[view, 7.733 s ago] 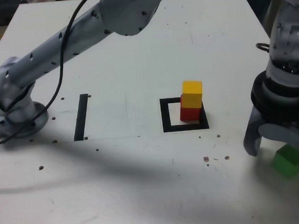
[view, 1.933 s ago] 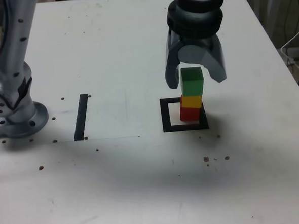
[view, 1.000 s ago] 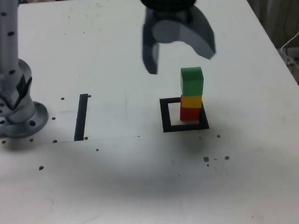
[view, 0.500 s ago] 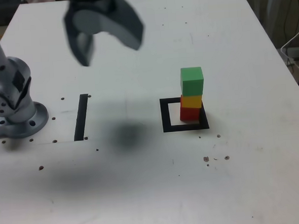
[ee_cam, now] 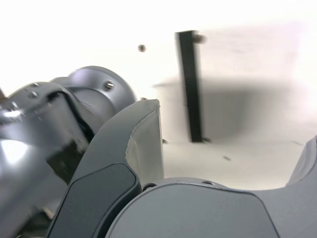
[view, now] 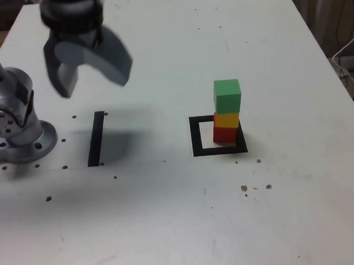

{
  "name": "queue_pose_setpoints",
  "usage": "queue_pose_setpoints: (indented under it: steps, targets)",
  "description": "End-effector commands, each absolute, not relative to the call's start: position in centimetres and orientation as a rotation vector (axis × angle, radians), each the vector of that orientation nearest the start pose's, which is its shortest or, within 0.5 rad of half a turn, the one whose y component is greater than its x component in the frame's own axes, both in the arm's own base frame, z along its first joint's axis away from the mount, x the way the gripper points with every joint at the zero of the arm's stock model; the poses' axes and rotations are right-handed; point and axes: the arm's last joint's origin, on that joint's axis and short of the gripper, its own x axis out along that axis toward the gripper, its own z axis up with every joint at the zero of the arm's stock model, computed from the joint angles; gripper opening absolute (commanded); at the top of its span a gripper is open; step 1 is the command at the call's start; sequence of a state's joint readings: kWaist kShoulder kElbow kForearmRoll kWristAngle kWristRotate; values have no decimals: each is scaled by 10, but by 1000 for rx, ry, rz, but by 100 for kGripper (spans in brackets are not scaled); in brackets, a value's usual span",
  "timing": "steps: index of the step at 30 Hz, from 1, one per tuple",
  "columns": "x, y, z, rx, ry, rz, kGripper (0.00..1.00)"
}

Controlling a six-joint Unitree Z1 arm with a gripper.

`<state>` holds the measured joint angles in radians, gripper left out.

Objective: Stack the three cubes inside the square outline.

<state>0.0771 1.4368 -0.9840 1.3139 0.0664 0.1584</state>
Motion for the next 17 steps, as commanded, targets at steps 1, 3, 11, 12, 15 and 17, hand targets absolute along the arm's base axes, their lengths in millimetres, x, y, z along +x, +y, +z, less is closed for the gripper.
queue_pose_setpoints:
  steps: [1,3,11,12,15,17]
  targets:
    - [147,16,286,116,1762,-27,99]
    - [143,17,280,127,1768,-19,99]
    - [125,15,268,93,1799,36,99]
    - [122,15,266,82,1809,47,99]
    - [115,12,263,59,1843,81,99]
    - [111,8,262,53,1859,98,99]
